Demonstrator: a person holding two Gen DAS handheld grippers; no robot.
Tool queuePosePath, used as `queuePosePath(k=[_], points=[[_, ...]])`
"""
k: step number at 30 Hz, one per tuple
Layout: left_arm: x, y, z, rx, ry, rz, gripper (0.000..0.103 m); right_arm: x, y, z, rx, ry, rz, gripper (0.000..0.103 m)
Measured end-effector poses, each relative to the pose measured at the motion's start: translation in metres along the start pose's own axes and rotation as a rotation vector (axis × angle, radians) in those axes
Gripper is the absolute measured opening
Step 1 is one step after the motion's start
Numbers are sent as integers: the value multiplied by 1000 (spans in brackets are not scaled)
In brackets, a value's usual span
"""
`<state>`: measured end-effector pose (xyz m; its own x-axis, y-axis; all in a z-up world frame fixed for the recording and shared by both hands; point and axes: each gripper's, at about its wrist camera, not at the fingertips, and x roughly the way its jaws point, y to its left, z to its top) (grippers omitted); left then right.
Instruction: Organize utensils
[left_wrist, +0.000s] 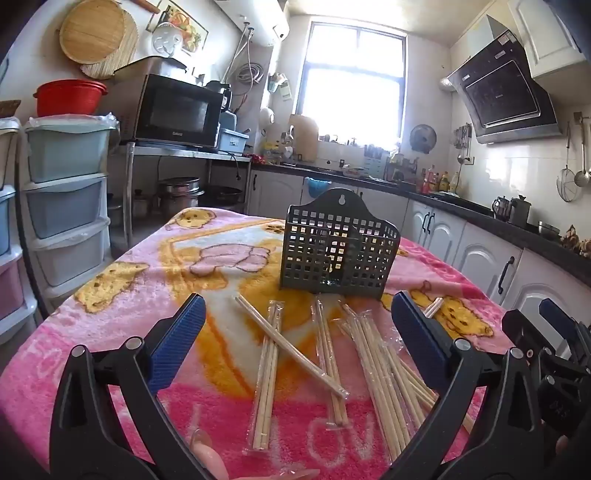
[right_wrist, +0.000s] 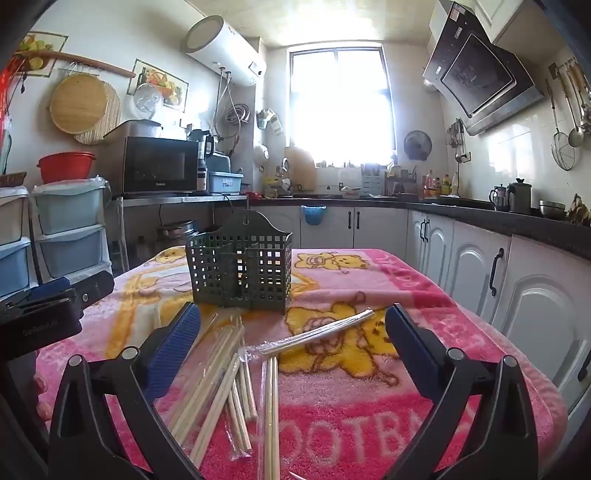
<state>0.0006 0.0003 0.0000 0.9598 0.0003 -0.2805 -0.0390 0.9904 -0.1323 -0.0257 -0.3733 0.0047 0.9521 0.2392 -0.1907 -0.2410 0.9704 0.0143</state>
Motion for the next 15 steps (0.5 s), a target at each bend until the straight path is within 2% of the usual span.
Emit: queuePosePath(k=[15], points=[[3, 1, 1, -9, -2, -10, 93, -2, -3, 0, 7, 8, 3, 97]])
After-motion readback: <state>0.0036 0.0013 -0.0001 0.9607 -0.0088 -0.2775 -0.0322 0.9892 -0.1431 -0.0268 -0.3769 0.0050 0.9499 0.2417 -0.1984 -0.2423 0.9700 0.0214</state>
